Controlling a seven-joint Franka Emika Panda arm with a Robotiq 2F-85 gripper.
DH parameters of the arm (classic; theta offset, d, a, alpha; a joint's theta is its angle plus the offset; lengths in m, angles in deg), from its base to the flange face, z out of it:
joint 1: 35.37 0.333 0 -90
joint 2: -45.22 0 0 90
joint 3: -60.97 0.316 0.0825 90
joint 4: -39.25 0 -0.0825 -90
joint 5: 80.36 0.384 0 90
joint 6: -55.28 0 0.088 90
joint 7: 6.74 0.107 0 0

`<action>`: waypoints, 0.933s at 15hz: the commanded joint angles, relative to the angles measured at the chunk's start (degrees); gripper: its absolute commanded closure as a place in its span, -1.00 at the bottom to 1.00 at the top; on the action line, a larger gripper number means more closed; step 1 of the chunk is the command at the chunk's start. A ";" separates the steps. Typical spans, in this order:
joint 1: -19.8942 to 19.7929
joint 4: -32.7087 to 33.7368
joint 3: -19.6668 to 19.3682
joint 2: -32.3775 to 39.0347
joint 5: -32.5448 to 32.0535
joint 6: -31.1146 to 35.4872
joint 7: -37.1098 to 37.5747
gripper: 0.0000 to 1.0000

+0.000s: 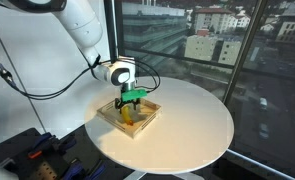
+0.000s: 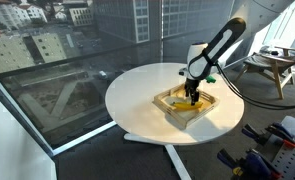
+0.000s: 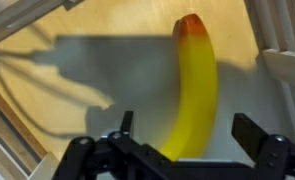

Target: Remove the banana from the crate

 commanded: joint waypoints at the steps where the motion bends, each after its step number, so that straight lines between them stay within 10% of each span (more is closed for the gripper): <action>1: -1.21 1.11 0.95 0.90 -0.64 0.73 0.60 -1.00; 14: -1.17 1.24 0.78 1.74 -0.89 0.66 0.85 -1.00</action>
